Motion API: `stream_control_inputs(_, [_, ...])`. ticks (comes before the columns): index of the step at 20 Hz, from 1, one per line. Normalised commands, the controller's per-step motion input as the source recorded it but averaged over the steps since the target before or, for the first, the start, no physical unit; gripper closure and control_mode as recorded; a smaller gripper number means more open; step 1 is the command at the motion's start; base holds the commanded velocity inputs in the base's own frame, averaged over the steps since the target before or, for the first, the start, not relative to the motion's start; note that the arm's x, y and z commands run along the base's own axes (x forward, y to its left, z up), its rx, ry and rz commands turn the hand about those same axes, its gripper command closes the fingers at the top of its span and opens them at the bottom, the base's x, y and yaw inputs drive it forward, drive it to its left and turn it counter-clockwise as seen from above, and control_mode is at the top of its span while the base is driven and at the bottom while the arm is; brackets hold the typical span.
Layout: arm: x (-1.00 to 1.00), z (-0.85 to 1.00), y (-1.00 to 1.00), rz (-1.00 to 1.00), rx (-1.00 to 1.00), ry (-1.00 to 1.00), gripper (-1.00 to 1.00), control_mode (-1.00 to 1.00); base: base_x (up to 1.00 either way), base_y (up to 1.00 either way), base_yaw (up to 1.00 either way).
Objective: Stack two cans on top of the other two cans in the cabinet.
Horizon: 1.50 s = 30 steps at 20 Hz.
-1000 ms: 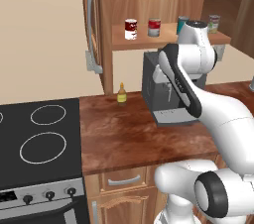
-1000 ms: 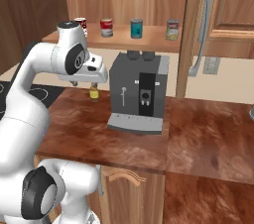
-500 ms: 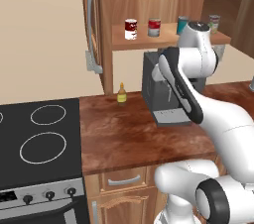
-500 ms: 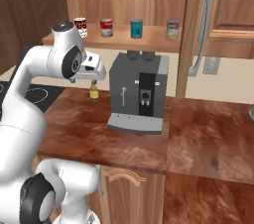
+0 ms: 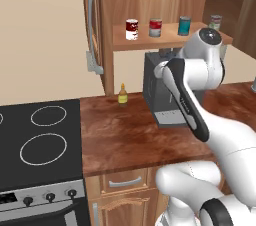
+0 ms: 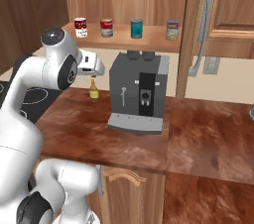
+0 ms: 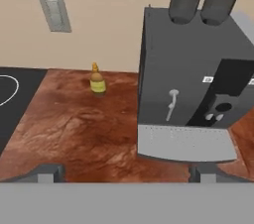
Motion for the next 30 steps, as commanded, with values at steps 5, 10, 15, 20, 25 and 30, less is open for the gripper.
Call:
stream_control_inputs(5, [0.0, 0.35, 0.01, 0.0, 0.0, -0.14, -1.0, -1.0, 0.0, 0.0, 0.0])
stream_control_inputs(10, [0.0, 0.36, 0.0, 0.0, 0.02, -0.06, -1.0, -1.0, 0.0, 0.0, 0.0])
stream_control_inputs(15, [0.0, 0.35, -0.06, -0.03, 0.02, -0.02, -1.0, -1.0, 0.0, 0.0, 0.0])
stream_control_inputs(20, [0.0, 0.28, -0.02, -0.1, 0.0, 0.0, -1.0, -1.0, 0.0, 0.0, 0.0])
stream_control_inputs(25, [0.0, 0.19, -0.11, -0.15, 0.0, 0.0, -1.0, -1.0, 0.0, 0.0, 0.0])
stream_control_inputs(30, [0.0, 0.12, -0.12, -0.11, 0.0, -0.02, -1.0, -1.0, 0.0, 0.0, 0.0])
